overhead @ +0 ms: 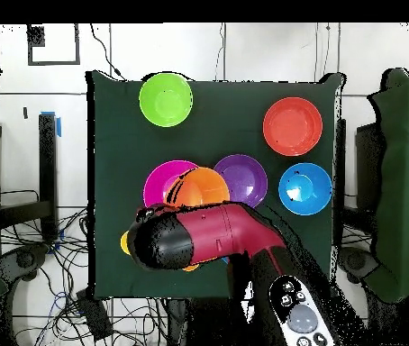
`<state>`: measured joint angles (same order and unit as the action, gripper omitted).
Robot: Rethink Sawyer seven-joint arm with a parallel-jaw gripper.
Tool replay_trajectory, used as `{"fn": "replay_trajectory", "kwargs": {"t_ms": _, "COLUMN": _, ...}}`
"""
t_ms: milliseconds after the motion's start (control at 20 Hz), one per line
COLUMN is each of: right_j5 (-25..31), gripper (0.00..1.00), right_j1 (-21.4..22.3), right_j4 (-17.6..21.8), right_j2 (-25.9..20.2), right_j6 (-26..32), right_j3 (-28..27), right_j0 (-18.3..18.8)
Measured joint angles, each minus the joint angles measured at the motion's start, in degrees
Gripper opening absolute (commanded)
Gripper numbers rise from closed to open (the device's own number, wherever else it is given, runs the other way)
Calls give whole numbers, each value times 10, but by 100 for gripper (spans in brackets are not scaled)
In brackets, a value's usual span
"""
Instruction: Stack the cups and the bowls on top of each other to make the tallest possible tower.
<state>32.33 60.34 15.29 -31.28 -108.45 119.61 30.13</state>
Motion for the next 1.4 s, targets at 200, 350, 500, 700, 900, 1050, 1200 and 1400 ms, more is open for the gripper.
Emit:
{"fn": "replay_trajectory", "kwargs": {"t_ms": 200, "right_j5": -20, "gripper": 0, "right_j1": 0, "right_j4": 0, "right_j2": 0, "right_j6": 0, "right_j3": 19, "right_j0": 3}}
{"fn": "replay_trajectory", "kwargs": {"t_ms": 350, "right_j5": -34, "gripper": 0, "right_j1": 0, "right_j4": 0, "right_j2": 5, "right_j6": 0, "right_j3": 33, "right_j0": 4}}
{"fn": "replay_trajectory", "kwargs": {"t_ms": 500, "right_j5": -52, "gripper": 0, "right_j1": 0, "right_j4": 0, "right_j2": 9, "right_j6": 0, "right_j3": 45, "right_j0": 5}}
{"fn": "replay_trajectory", "kwargs": {"t_ms": 700, "right_j5": -76, "gripper": 0, "right_j1": 0, "right_j4": 1, "right_j2": 19, "right_j6": 0, "right_j3": 64, "right_j0": 6}}
{"fn": "replay_trajectory", "kwargs": {"t_ms": 900, "right_j5": -97, "gripper": 0, "right_j1": 0, "right_j4": 12, "right_j2": 30, "right_j6": 0, "right_j3": 75, "right_j0": 5}}
{"fn": "replay_trajectory", "kwargs": {"t_ms": 1050, "right_j5": -116, "gripper": 0, "right_j1": -5, "right_j4": 28, "right_j2": 47, "right_j6": 0, "right_j3": 77, "right_j0": -1}}
{"fn": "replay_trajectory", "kwargs": {"t_ms": 1200, "right_j5": -133, "gripper": 0, "right_j1": -13, "right_j4": 45, "right_j2": 70, "right_j6": 0, "right_j3": 77, "right_j0": -16}}
{"fn": "replay_trajectory", "kwargs": {"t_ms": 1400, "right_j5": -154, "gripper": 0, "right_j1": -26, "right_j4": 57, "right_j2": 94, "right_j6": 0, "right_j3": 77, "right_j0": -37}}
